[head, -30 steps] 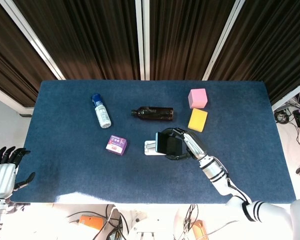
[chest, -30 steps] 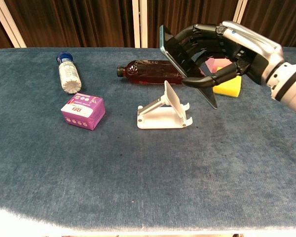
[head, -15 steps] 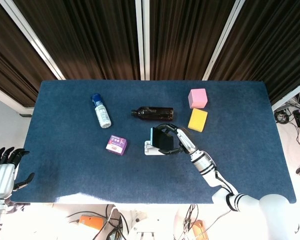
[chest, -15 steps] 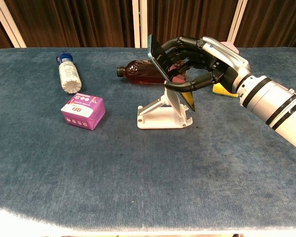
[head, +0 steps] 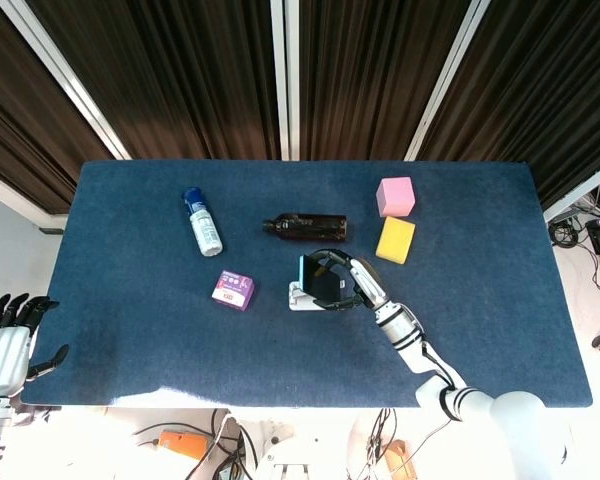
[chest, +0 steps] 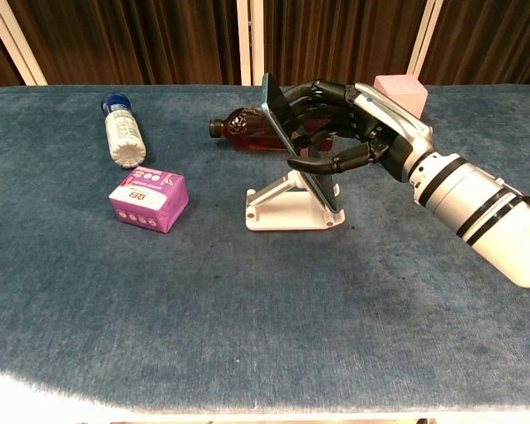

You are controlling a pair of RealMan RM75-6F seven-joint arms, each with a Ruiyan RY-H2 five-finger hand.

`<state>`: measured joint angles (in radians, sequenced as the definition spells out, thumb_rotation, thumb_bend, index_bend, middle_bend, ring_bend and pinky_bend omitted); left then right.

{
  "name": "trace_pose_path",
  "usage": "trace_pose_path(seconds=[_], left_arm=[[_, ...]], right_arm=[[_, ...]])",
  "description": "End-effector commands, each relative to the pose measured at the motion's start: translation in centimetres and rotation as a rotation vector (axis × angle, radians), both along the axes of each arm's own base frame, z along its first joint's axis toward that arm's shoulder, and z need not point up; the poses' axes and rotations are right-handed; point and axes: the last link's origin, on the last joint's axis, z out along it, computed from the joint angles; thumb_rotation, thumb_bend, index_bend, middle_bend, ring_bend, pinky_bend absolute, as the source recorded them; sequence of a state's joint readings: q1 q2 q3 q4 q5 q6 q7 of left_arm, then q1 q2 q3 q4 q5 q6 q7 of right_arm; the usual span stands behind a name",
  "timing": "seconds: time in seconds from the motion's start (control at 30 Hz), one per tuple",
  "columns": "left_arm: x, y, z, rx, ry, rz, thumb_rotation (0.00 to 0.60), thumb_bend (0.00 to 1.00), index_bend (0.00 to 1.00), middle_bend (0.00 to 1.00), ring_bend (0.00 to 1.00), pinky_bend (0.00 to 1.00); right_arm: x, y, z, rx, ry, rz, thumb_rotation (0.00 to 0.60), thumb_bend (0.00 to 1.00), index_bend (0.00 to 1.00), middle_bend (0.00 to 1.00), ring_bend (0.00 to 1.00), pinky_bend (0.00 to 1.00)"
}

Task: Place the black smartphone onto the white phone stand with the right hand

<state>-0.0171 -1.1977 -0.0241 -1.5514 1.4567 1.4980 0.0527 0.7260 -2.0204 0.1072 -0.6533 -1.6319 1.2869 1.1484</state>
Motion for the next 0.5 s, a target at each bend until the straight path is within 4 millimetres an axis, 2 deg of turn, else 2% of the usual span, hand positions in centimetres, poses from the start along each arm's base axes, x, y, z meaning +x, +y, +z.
trace_pose_path(seconds=[0.03,0.4,0.5], left_arm=[[-0.03,-0.01,-0.01,0.0,-0.001,0.0,0.6,0.18,0.24,0.19,0.09,0.0],[-0.19,-0.01,-0.13,-0.001,-0.005,0.002,0.6,0.18,0.24,0.19,0.09,0.0],[-0.25,-0.03,-0.15,-0.001,-0.007,0.003,0.6,0.18,0.24,0.19,0.09,0.0]], right_arm=[[0.01,-0.02,-0.16,0.002,-0.005,-0.003,0.6,0.51,0.48,0.39,0.28,0.4],[-0.42,0.17,-0.49,0.022,-0.007,-0.02,0.6,0.36,0.42,0.36,0.25,0.38],[-0.53,0.26,-0.5,0.024,-0.005,-0.02,0.6,0.31,0.39,0.34,0.22,0.35]])
